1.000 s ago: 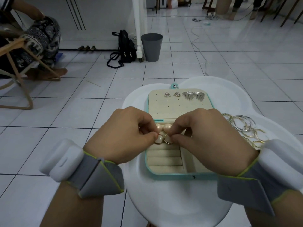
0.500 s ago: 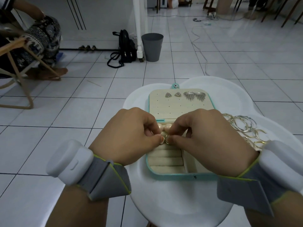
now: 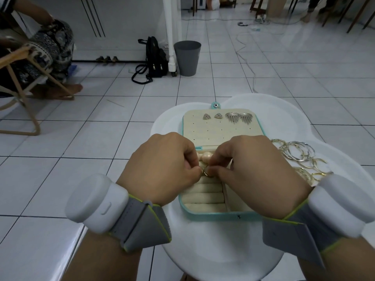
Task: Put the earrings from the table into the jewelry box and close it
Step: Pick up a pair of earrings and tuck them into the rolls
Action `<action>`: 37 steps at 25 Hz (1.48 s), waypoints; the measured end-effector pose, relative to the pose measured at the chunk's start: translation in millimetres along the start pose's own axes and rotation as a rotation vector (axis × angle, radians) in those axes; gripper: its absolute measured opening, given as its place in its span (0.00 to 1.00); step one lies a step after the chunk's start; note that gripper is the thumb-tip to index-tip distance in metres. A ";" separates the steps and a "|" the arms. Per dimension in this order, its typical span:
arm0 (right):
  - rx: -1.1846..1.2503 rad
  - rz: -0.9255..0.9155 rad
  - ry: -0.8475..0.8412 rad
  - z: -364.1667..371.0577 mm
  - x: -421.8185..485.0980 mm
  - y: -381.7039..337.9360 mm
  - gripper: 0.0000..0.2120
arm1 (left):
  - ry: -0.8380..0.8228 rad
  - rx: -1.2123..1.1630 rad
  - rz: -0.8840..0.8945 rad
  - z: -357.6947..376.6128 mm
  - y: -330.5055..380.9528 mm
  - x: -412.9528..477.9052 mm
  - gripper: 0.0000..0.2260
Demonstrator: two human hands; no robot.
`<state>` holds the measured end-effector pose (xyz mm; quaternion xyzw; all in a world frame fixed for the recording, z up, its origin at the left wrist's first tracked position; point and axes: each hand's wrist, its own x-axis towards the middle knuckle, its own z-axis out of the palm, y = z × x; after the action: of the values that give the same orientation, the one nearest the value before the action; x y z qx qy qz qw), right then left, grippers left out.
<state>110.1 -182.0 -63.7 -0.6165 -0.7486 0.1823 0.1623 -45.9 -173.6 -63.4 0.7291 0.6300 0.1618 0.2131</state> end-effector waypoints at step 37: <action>-0.050 -0.083 -0.029 1.1 -1.4 -2.9 0.06 | -0.014 0.119 -0.115 -1.0 6.1 -1.2 0.05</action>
<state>107.3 -183.9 -63.3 -0.5860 -0.7801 0.1657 0.1434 -41.5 -175.3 -59.4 0.7041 0.6779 0.1066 0.1826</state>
